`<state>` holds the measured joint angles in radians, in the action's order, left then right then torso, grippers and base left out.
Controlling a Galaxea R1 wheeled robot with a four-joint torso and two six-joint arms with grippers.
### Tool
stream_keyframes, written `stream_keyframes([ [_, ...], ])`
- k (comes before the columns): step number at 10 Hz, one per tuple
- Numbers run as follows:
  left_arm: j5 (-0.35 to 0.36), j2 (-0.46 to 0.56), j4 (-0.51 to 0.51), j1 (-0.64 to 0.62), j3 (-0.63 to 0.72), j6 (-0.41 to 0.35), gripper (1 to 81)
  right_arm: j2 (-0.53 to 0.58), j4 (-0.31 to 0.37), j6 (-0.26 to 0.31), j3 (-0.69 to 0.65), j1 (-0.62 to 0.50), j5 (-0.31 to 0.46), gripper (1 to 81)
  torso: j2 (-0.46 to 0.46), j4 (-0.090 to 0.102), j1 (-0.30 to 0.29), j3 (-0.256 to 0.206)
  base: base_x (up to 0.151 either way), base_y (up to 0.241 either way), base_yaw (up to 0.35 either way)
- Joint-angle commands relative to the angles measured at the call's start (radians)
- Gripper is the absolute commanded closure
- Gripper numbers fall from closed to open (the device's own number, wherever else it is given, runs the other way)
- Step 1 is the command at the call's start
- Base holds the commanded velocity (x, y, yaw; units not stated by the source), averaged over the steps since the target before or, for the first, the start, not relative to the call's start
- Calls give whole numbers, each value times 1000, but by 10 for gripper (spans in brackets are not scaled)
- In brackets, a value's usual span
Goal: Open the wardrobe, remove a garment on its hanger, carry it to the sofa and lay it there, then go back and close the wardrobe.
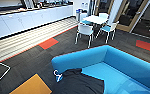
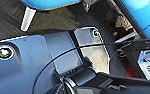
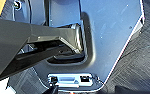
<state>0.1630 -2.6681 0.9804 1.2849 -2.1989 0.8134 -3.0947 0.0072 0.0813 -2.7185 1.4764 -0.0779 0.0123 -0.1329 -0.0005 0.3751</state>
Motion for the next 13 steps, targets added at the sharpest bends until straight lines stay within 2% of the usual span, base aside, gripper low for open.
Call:
stream_keyframes([
  [1,-7,-7,34,-6,2,-3,10,-9,0,5,8,-4,72,10,0,0,1,0,-66,0,0],
  [6,-8,-21,50,0,1,-5,10,-8,0,5,5,-3,72,10,2,0,1,-1,-78,0,0],
  [13,-10,-26,55,1,-4,-5,10,-8,0,5,5,-1,72,10,2,0,1,-180,-78,0,0],
])
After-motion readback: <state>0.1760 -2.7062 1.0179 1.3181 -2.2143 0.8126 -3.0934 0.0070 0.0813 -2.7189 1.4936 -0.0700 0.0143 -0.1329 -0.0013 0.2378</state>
